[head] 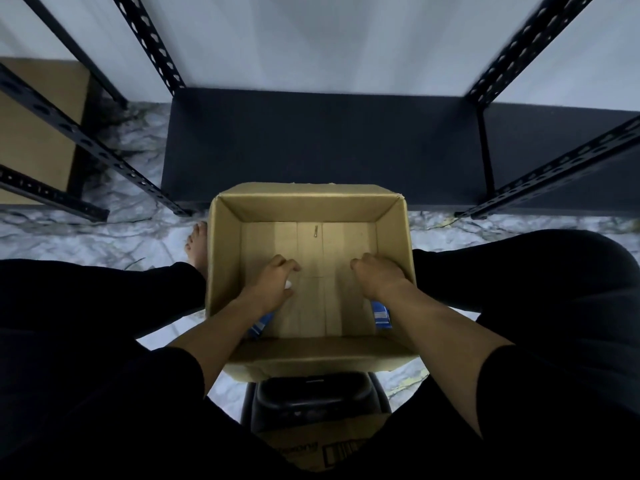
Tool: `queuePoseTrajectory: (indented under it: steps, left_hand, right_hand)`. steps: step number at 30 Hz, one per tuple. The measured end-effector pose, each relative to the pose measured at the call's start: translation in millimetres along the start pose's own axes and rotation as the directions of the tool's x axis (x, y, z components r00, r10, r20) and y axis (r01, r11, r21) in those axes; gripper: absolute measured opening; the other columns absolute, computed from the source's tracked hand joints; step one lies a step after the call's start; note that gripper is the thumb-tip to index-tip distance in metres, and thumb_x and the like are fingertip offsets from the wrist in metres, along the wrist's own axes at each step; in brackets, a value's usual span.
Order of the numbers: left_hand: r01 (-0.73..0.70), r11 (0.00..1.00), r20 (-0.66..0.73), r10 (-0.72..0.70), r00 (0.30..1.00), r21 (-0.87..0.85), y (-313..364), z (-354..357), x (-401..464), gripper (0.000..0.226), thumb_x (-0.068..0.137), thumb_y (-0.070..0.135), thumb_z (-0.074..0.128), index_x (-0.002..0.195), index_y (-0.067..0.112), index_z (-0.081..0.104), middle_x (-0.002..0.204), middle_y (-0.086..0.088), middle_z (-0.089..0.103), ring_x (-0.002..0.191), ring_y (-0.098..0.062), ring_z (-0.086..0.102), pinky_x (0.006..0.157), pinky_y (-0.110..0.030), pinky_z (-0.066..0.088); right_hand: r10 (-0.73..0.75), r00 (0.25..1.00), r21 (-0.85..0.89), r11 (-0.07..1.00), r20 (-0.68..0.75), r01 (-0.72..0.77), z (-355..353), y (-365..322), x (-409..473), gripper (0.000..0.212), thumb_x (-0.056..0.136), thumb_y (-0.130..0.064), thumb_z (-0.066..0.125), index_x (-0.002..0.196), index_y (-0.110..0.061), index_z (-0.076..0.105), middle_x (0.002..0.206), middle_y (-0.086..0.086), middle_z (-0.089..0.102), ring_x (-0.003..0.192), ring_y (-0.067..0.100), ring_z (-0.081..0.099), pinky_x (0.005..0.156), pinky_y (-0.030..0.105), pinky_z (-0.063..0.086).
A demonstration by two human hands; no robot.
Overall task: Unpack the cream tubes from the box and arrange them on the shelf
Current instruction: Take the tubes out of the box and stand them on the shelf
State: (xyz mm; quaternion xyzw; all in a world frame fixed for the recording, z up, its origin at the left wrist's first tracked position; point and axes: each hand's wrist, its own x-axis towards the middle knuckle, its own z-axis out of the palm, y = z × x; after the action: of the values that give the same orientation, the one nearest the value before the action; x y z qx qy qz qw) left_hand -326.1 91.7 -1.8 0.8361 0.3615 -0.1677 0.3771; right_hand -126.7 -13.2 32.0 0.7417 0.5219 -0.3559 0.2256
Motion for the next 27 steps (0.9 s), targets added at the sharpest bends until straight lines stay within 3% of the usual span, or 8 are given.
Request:
queuePoseTrajectory:
  steps: [5,10,18,23,27]
  left_hand:
    - [0.151,0.988,0.001,-0.151,0.989,0.039,-11.4,1.5,-3.9,0.054,0.092,0.019,0.063,0.141,0.019,0.038,0.137,-0.011,0.047,0.114,-0.024,0.055,0.084,-0.032,0.048]
    - [0.28,0.958,0.083,-0.285,0.955,0.064,-23.7,9.6,-8.4,0.045,0.089,0.013,0.065,0.124,0.015,0.038,0.118,-0.015,0.06,0.099,-0.029,0.062,0.079,-0.043,0.052]
    - [0.266,0.937,0.171,-0.308,0.936,0.228,-22.8,10.8,-3.5,0.045,0.087,0.018,0.07,0.128,0.015,0.052,0.127,-0.009,0.059,0.112,-0.026,0.058,0.089,-0.039,0.051]
    - [0.188,0.952,0.219,-0.242,0.945,0.24,-17.3,9.7,-4.1,0.032,0.089,0.026,0.069,0.116,0.014,0.055,0.119,-0.008,0.061,0.105,-0.022,0.058,0.085,-0.034,0.046]
    - [0.191,0.967,0.234,-0.227,0.945,0.167,-18.2,6.2,-4.9,0.022,0.091,0.028,0.065,0.101,0.02,0.047,0.114,-0.007,0.061,0.092,-0.018,0.054,0.077,-0.033,0.043]
  right_hand:
    - [0.004,1.0,-0.166,0.986,-0.016,-0.006,6.5,-1.4,6.0,0.043,0.092,-0.01,0.057,0.135,-0.011,0.05,0.137,0.015,0.049,0.127,0.033,0.045,0.105,0.044,0.037]
    - [0.007,0.998,-0.338,0.941,-0.057,-0.026,10.0,-0.8,10.5,0.039,0.095,-0.02,0.055,0.133,-0.015,0.053,0.135,0.01,0.054,0.128,0.029,0.045,0.114,0.048,0.021]
    - [-0.012,1.0,-0.366,0.931,-0.026,0.002,15.0,1.1,10.0,0.038,0.094,-0.015,0.055,0.131,-0.011,0.055,0.135,0.013,0.051,0.132,0.033,0.038,0.118,0.055,0.009]
    - [-0.044,0.999,-0.333,0.942,0.017,0.047,8.3,2.3,9.2,0.039,0.094,-0.012,0.053,0.133,-0.011,0.052,0.139,0.016,0.046,0.131,0.035,0.035,0.115,0.05,0.019]
    - [-0.086,0.996,-0.285,0.954,0.03,0.091,8.4,2.6,6.8,0.043,0.093,-0.01,0.054,0.135,-0.009,0.048,0.138,0.017,0.047,0.129,0.036,0.038,0.112,0.048,0.026]
